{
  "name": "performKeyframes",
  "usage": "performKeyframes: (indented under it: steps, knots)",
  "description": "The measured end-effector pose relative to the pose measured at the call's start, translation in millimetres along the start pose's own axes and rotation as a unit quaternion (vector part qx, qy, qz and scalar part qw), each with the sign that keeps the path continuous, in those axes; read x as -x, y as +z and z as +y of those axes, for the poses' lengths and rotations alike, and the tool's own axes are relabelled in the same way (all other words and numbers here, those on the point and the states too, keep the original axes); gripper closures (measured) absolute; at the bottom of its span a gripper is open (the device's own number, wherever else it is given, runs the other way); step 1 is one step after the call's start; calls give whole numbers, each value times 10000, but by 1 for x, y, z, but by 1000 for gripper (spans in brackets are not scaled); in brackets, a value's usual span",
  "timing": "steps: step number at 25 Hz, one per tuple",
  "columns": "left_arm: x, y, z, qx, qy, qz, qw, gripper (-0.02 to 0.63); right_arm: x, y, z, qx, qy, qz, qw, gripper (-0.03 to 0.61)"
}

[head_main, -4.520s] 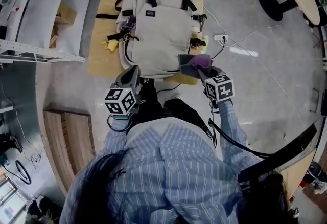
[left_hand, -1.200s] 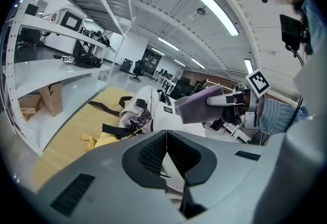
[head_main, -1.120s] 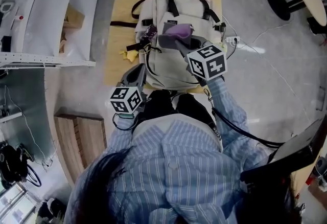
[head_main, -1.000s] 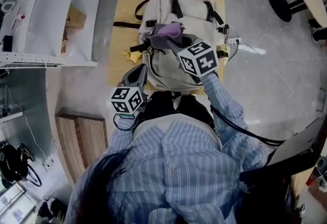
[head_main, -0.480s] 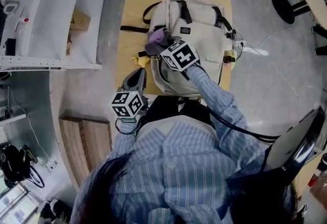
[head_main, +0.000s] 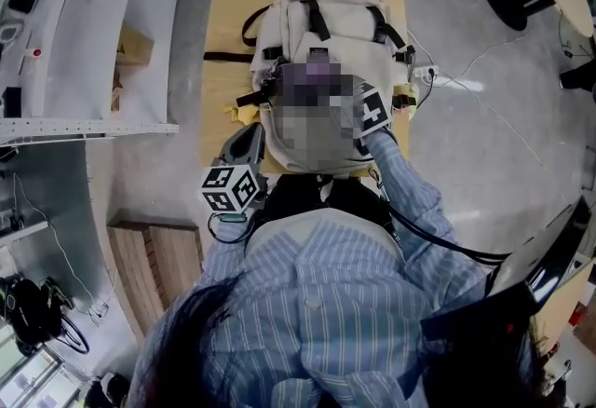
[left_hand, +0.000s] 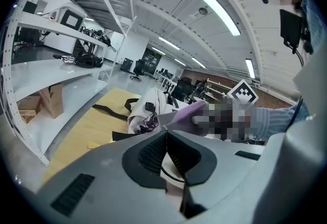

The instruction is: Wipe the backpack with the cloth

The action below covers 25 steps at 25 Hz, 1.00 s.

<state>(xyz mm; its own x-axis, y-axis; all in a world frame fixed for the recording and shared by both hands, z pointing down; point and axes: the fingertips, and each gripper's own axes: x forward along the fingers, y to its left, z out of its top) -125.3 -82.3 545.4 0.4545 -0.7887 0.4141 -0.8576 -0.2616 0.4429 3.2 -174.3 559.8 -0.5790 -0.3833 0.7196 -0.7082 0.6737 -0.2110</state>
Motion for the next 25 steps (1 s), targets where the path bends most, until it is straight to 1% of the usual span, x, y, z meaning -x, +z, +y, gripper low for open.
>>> performKeyframes:
  steps: [6, 12, 16, 20, 25]
  knots:
    - [-16, -3, -29, -175, -207, 121, 9996, 609, 45, -26, -48, -357, -414, -106, 9984, 529]
    - [-31, -12, -57, -225, -362, 201, 9989, 609, 87, -57, -96, -767, -798, -208, 9936, 529]
    - [-39, -16, -73, -231, -410, 209, 9987, 609, 109, -84, -121, -1074, -951, -190, 9895, 529]
    - [-45, -19, -87, -220, -420, 206, 9987, 609, 127, -107, -142, -1277, -1062, -126, 9860, 529]
    - [-50, -22, -102, -195, -408, 179, 9988, 609, 143, -124, -160, -1337, -1170, -21, 9841, 529]
